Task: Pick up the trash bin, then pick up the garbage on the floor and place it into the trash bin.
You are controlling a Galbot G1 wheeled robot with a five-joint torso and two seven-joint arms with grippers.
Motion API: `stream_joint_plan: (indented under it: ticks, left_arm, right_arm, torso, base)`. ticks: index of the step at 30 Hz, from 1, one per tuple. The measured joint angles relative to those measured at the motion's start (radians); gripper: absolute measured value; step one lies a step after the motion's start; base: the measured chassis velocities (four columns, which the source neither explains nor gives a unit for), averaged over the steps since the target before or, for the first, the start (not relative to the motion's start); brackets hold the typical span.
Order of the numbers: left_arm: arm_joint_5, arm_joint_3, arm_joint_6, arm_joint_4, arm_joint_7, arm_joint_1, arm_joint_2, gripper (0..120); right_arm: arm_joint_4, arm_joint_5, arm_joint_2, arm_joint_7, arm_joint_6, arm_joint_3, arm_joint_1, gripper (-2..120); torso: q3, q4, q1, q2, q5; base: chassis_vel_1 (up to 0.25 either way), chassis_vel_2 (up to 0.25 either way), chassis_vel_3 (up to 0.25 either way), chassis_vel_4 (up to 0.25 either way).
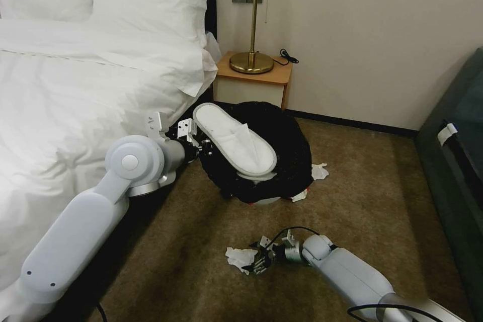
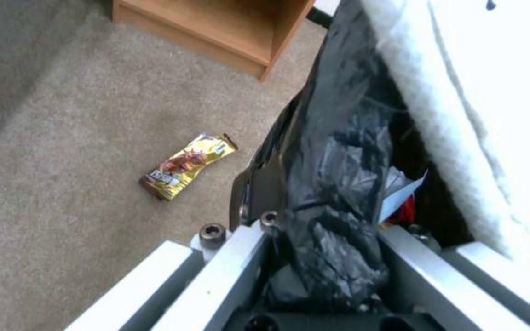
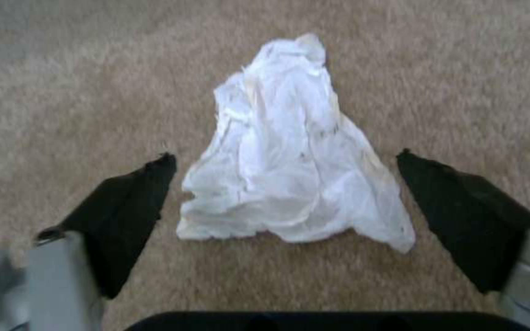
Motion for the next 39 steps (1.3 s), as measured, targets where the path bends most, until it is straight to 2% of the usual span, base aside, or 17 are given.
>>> stream_joint_plan:
  ticks: [4, 13, 17, 19, 23, 25, 26, 28, 33, 39]
  left_arm:
    - [-0.001, 0.001, 0.000, -0.001, 0.000, 0.000, 0.001, 0]
    - [-0.004, 0.003, 0.000, -0.003, 0.001, -0.008, -0.001, 0]
    - [-0.008, 0.004, 0.000, -0.004, 0.001, -0.014, -0.002, 0]
    - [-0.010, 0.005, 0.000, -0.003, 0.001, -0.018, -0.001, 0]
    - [-0.010, 0.006, 0.000, -0.003, 0.001, -0.019, -0.003, 0]
    - [-0.010, 0.007, 0.000, -0.001, 0.001, -0.021, -0.004, 0]
    - [-0.010, 0.007, 0.000, -0.001, 0.001, -0.021, -0.004, 0]
    - [-0.010, 0.008, 0.000, 0.000, 0.001, -0.024, -0.006, 0]
    - [-0.010, 0.008, 0.000, 0.000, 0.002, -0.027, -0.006, 0]
    - [-0.010, 0.003, 0.000, 0.001, 0.002, -0.028, 0.001, 0]
  right_arm:
    - [0.003, -0.002, 0.000, 0.020, -0.002, -0.004, -0.004, 82]
    - [0.015, -0.040, 0.002, 0.051, -0.001, -0.010, -0.014, 48]
    - [0.012, -0.054, 0.008, 0.057, -0.001, -0.012, -0.013, 44]
    - [0.015, -0.053, 0.007, 0.067, 0.000, -0.011, -0.013, 30]
    - [0.016, -0.054, 0.004, 0.071, 0.001, -0.011, -0.013, 22]
    - [0.016, -0.054, 0.001, 0.072, 0.001, -0.009, -0.014, 10]
    - [0.016, -0.054, 0.001, 0.072, 0.001, -0.009, -0.014, 10]
    - [0.020, -0.053, -0.004, 0.072, 0.002, -0.006, -0.016, 1]
    - [0.043, -0.049, -0.020, 0.077, 0.002, 0.019, -0.021, 0]
    - [0.107, -0.014, -0.077, 0.082, -0.001, 0.095, -0.027, 0]
  torso:
    - [0.000, 0.0000, 0.000, 0.000, 0.0001]
    - [0.000, 0.0000, 0.000, 0.000, 0.0000]
    - [0.000, 0.0000, 0.000, 0.000, 0.0001]
    - [0.000, 0.0000, 0.000, 0.000, 0.0001]
    - [0.000, 0.0001, 0.000, 0.000, 0.0001]
    - [0.000, 0.0000, 0.000, 0.000, 0.0002]
    - [0.000, 0.0000, 0.000, 0.000, 0.0002]
    - [0.000, 0.0001, 0.000, 0.000, 0.0002]
    - [0.000, 0.0000, 0.000, 0.000, 0.0003]
    - [0.000, 0.0001, 0.000, 0.000, 0.0001]
  base:
    - [0.000, 0.000, 0.000, 0.000]
    - [0.000, 0.000, 0.000, 0.000]
    - [0.000, 0.000, 0.000, 0.000]
    - [0.000, 0.000, 0.000, 0.000]
    - [0.000, 0.000, 0.000, 0.000]
    - [0.000, 0.000, 0.000, 0.000]
    - [0.000, 0.000, 0.000, 0.000]
    - [0.000, 0.000, 0.000, 0.000]
    - [0.000, 0.000, 0.000, 0.000]
    - [0.000, 0.000, 0.000, 0.000]
